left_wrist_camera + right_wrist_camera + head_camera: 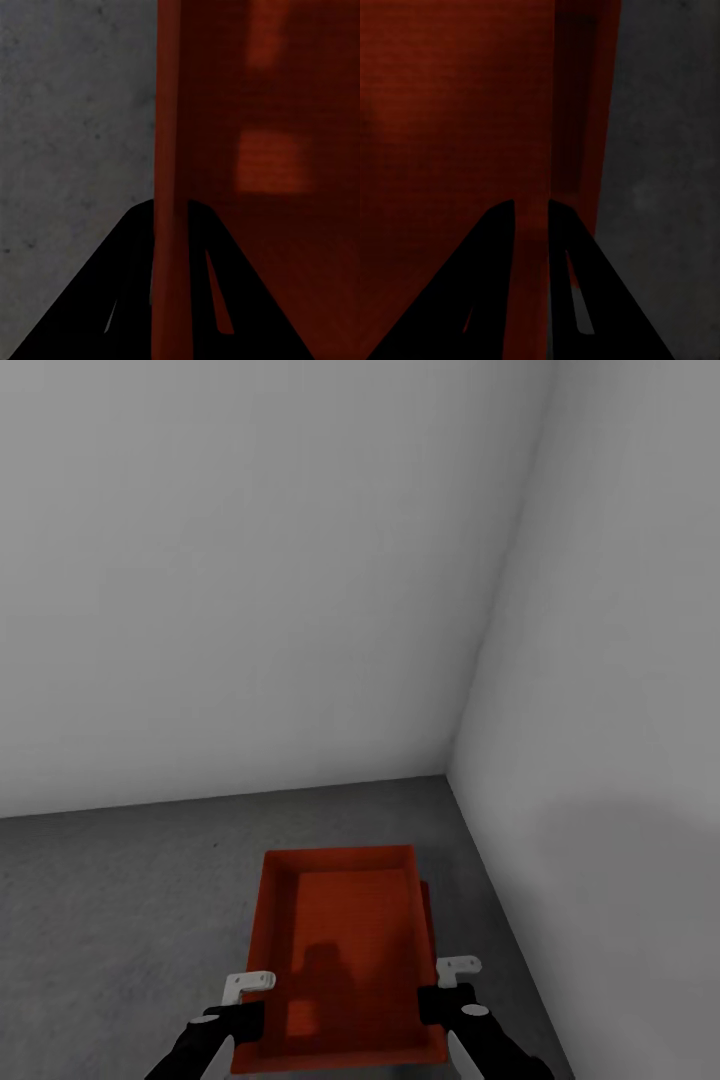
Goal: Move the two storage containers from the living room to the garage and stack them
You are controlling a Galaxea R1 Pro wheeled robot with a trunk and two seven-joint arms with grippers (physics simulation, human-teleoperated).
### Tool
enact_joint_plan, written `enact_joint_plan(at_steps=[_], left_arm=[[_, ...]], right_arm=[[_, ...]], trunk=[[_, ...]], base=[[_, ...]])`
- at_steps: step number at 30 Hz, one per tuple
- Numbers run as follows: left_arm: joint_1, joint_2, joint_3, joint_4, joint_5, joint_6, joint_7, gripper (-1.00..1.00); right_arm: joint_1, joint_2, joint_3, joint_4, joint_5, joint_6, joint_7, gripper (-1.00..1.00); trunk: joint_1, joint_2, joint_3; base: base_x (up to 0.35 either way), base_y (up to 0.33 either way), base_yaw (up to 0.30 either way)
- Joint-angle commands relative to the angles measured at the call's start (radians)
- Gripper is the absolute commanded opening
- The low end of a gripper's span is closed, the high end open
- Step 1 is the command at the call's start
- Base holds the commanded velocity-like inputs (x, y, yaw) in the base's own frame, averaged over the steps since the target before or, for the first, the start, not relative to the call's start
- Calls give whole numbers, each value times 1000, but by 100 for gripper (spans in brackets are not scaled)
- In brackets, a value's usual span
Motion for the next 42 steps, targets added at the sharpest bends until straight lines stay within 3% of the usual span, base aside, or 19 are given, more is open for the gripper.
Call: enact_joint_plan(at_steps=[1, 8, 9, 10, 42], left_arm=[[-1, 0, -6, -26, 18, -6, -3, -100], [-1, 0, -6, -26, 18, -6, -3, -100], [-1, 0, -6, -26, 18, -6, -3, 100], [-1, 0, -6, -26, 18, -6, -3, 100], [-1, 0, -6, -26, 18, -6, -3, 100]], right_arm=[[1, 0, 10, 13, -22, 2, -4, -100], [1, 0, 10, 13, -22, 2, -4, -100], [1, 0, 10, 13, -22, 2, -4, -100], [1, 0, 10, 13, -22, 2, -4, 100], [1, 0, 10, 13, -22, 3, -3, 100]], trunk=[[1, 0, -1], [1, 0, -1], [1, 0, -1], [1, 0, -1], [1, 0, -1]], base=[[0, 0, 0], [0, 0, 0], [0, 0, 0], [0, 0, 0], [0, 0, 0]])
